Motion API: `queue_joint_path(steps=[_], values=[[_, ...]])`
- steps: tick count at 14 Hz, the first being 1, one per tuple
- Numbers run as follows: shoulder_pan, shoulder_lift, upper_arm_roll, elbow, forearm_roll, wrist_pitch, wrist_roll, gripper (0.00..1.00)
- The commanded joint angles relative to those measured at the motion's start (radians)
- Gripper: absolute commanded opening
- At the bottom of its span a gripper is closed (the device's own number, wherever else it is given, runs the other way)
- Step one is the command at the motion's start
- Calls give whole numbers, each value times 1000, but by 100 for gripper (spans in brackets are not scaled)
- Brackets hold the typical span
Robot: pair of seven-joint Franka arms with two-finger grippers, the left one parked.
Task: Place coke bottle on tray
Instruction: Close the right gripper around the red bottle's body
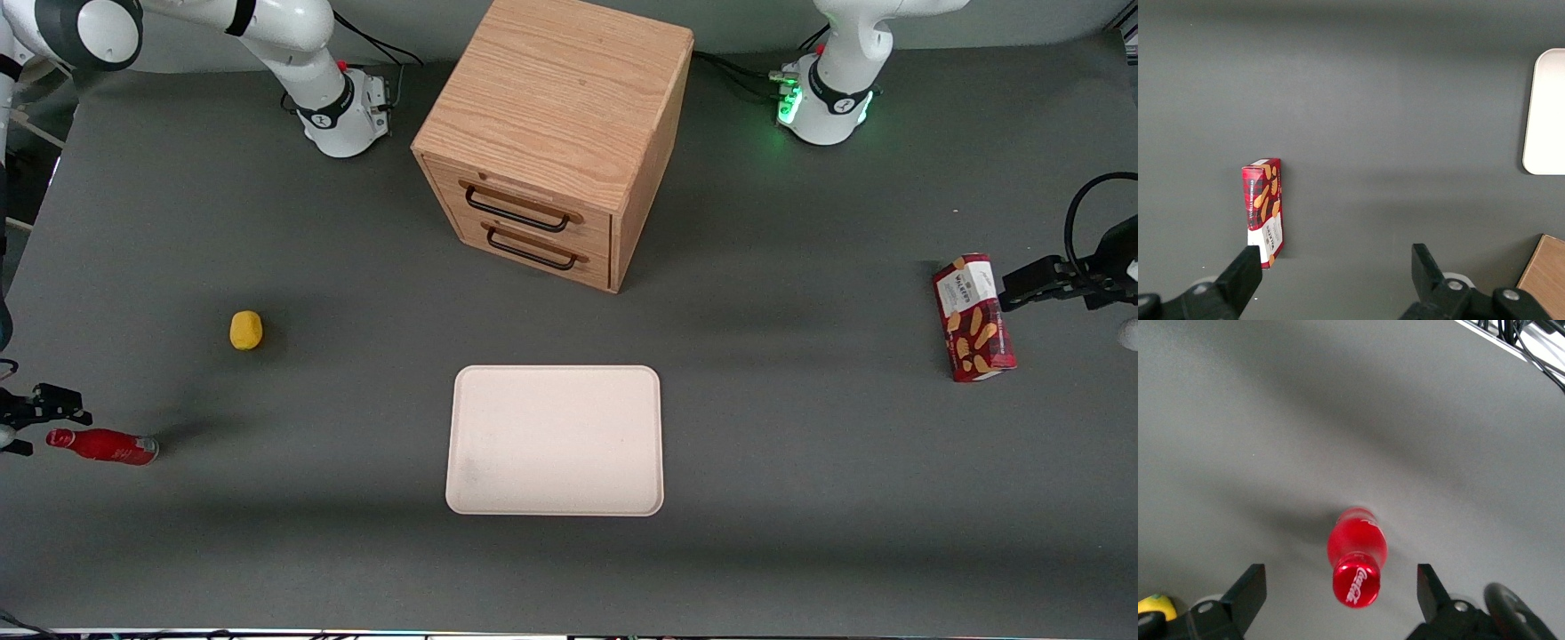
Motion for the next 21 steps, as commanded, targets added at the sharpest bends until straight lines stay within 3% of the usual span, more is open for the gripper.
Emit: queue_joint_path(steps=[1, 7, 9, 14, 21], values=[[0, 7, -4, -4, 28, 33, -54, 100], [0, 27, -5, -4, 28, 58, -54, 100], [0, 25, -5, -4, 26, 58, -54, 93], [1, 18, -8, -4, 16, 55, -57, 43], [3, 17, -10, -3, 13, 53, -75, 0]])
